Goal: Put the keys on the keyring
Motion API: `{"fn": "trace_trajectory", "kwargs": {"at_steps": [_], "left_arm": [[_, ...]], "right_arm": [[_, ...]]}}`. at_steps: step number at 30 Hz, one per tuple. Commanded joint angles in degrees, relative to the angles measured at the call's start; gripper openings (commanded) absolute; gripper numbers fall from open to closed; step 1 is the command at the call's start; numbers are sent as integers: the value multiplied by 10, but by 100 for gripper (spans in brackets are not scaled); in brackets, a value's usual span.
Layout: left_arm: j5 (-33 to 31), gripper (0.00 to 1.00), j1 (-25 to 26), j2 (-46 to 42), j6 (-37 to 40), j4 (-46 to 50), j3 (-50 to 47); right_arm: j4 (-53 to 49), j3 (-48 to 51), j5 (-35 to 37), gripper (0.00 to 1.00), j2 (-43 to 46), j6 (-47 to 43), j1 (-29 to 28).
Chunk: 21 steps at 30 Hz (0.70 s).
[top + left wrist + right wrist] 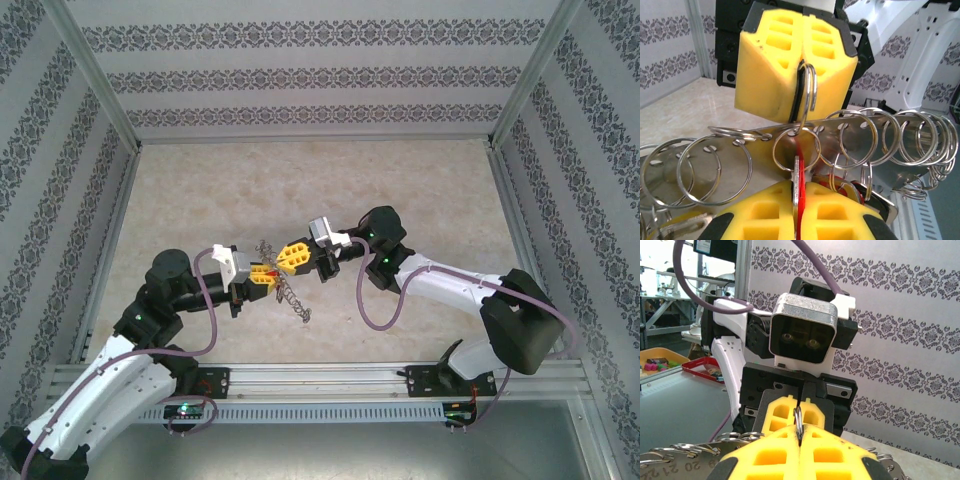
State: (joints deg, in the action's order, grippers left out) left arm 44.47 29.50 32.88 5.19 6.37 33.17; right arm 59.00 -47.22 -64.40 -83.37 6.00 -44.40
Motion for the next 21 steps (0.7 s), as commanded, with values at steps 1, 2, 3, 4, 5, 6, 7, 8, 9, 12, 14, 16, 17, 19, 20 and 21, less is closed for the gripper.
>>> {"fn": "trace_trajectory", "kwargs": {"at_steps": [1, 2, 3, 4, 5, 6, 7, 8, 9, 12, 14, 16, 17, 19, 20, 21], "left_arm": [[-21, 1, -6, -3, 45, 69, 39], [-26, 1, -6, -1, 57, 89, 50], [-32, 0, -6, 3, 70, 116, 63], [-38, 0, -6, 6, 81, 138, 74], [-43, 0, -6, 12, 96, 164, 88], [-48, 0, -6, 19, 112, 193, 103], [-51, 0, -5, 27, 124, 214, 116], [-53, 0, -6, 38, 137, 238, 131], [-54, 0, -6, 48, 149, 260, 145], [-67, 0, -6, 76, 184, 325, 189], [-85, 0, -5, 85, 207, 357, 212], [-99, 0, -6, 93, 225, 381, 232], [-102, 0, -6, 98, 232, 389, 241], [-105, 0, -6, 112, 243, 411, 264], [-105, 0, -6, 119, 248, 421, 275], [-101, 0, -6, 129, 258, 435, 288]], "right_arm": [[2, -18, -13, 0, 15, -15, -1], [-13, -18, -8, 0, 17, -24, -1], [-36, -20, -1, 0, 20, -35, 0], [-58, -23, 3, 0, 23, -47, 0], [-90, -27, 6, 0, 27, -64, 0], [-121, -30, 10, 0, 31, -84, 0], [-149, -33, 13, 0, 35, -102, 0], [-190, -37, 16, 0, 40, -130, -1], [-236, -43, 23, 0, 46, -161, -2], [-340, -55, 47, 0, 61, -241, -6], [-395, -65, 60, 0, 68, -281, -7], [-460, -79, 77, 0, 74, -329, -13], [-489, -86, 88, 0, 75, -352, -17], [-560, -107, 121, 0, 75, -397, -28], [-582, -115, 133, 0, 72, -408, -32], [-599, -123, 143, 0, 70, -414, -34]]}}
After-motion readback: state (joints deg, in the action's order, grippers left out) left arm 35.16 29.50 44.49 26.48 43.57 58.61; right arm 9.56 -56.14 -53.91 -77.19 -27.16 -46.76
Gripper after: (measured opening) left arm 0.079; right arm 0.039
